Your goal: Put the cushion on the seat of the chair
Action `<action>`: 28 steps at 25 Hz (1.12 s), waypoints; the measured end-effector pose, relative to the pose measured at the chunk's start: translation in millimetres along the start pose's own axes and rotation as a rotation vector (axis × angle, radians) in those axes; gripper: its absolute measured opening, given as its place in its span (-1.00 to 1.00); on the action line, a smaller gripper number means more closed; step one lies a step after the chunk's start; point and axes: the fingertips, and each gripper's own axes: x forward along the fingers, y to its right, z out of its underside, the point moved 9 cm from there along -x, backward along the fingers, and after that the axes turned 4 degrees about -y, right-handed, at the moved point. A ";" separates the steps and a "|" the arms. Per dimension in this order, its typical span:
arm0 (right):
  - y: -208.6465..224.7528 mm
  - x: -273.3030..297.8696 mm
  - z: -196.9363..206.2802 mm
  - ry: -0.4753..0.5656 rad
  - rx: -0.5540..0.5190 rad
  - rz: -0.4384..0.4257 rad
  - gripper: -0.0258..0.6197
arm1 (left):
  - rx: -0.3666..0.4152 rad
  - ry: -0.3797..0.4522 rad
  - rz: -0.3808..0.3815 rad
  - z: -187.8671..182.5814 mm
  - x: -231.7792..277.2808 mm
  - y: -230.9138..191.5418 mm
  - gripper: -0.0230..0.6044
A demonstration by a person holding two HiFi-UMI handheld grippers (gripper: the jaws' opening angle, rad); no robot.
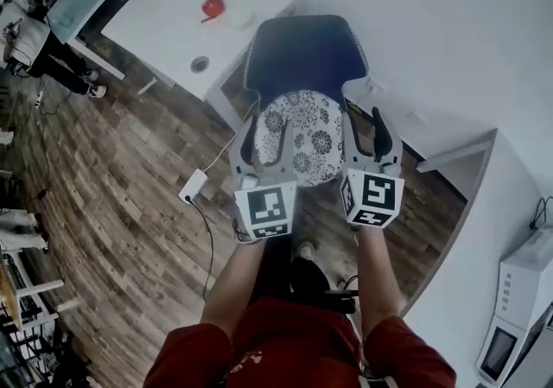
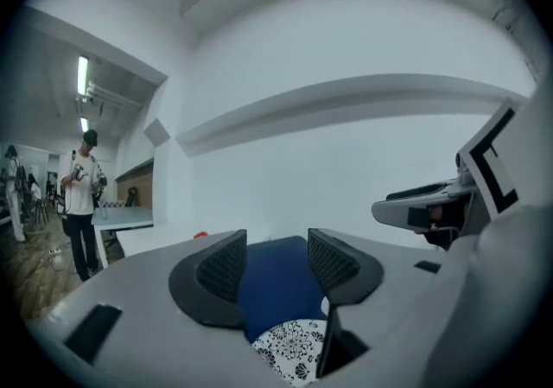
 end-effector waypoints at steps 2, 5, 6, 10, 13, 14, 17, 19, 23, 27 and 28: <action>-2.9 -21.9 -26.4 0.045 -0.018 -0.013 -0.24 | 0.001 0.049 0.005 -26.0 -20.3 4.7 -0.18; -9.8 -58.9 -57.7 0.088 -0.027 -0.031 -0.27 | 0.003 0.098 -0.005 -59.0 -50.9 8.3 -0.18; -11.6 -68.7 -65.9 0.093 -0.027 -0.037 -0.31 | 0.006 0.107 -0.011 -68.3 -59.2 9.0 -0.18; -23.9 -93.0 -89.7 0.087 -0.053 -0.105 -0.40 | 0.011 0.133 -0.043 -93.7 -91.0 11.8 -0.24; -33.1 -114.2 -103.2 0.126 -0.055 -0.118 -0.43 | 0.005 0.156 -0.042 -104.0 -115.1 14.4 -0.31; -35.4 -120.6 -107.0 0.138 -0.049 -0.119 -0.44 | 0.005 0.164 -0.040 -106.8 -121.5 14.8 -0.35; -43.8 -134.3 -117.7 0.172 -0.019 -0.135 -0.54 | 0.011 0.192 -0.038 -114.9 -138.0 11.4 -0.49; -48.0 -140.2 -123.9 0.197 0.003 -0.155 -0.67 | 0.008 0.211 -0.037 -119.6 -146.2 8.3 -0.63; -50.7 -148.6 -133.3 0.222 0.012 -0.168 -0.77 | 0.001 0.238 -0.003 -125.7 -155.2 6.9 -0.76; -53.2 -153.3 -135.9 0.217 -0.002 -0.164 -0.81 | -0.008 0.259 0.036 -129.6 -160.1 7.3 -0.83; -52.3 -154.2 -136.2 0.218 -0.004 -0.161 -0.83 | -0.008 0.262 0.035 -130.6 -160.0 7.4 -0.83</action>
